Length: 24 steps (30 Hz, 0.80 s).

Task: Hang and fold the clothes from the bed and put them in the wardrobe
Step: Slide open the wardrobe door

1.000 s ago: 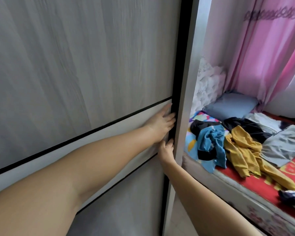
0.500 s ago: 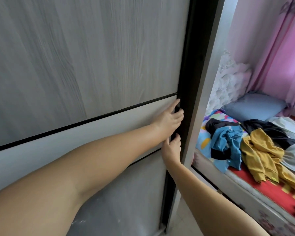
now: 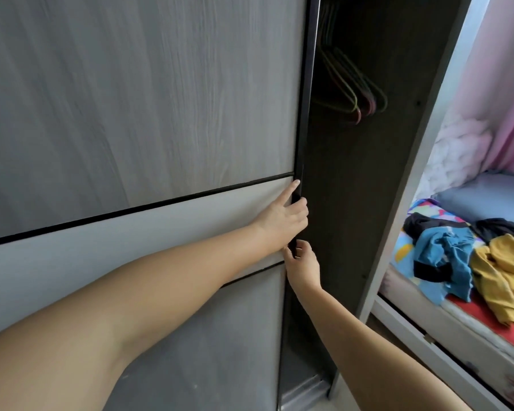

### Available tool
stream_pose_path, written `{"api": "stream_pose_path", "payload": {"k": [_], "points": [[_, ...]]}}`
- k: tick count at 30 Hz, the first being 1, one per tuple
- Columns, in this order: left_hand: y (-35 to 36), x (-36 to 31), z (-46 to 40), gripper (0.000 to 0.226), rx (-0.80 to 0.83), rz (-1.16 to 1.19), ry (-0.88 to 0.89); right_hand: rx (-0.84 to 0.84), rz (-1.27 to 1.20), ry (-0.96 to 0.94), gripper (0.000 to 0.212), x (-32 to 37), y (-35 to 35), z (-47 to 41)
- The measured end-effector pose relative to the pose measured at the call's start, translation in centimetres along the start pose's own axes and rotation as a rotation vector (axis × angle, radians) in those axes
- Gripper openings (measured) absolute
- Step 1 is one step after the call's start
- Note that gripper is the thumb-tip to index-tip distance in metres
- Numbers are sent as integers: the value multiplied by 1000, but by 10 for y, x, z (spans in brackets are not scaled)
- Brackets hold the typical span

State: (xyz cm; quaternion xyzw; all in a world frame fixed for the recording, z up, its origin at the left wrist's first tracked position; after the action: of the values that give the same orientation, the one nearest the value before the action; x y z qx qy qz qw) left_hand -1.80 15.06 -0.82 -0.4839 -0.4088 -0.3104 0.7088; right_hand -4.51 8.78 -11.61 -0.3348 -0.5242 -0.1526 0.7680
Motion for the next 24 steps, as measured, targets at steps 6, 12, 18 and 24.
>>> {"api": "stream_pose_path", "payload": {"k": [6,12,18,24], "points": [[22,-7,79,36,63,-46,26,156,126,-135,35,9,50,59],[52,-11,160,4,0,-89,48,293,260,-254,30,15,111,110],[70,-19,238,12,31,-24,-23,460,503,-431,24,30,161,151],[82,-26,298,24,168,82,-56,531,655,-593,26,44,204,198]]}}
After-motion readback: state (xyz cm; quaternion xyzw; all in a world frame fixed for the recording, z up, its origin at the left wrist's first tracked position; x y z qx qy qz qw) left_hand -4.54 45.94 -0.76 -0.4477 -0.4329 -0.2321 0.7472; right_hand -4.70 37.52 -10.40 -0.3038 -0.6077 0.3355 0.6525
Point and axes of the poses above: each hand's wrist, its own z-axis away from the middle knuckle, its own y-axis out of the palm, x = y × z, the point moved 4 cm from there along -z, towards the middle knuckle, and after that the axes turned 14 degrees about y, right-handed, at the moved point
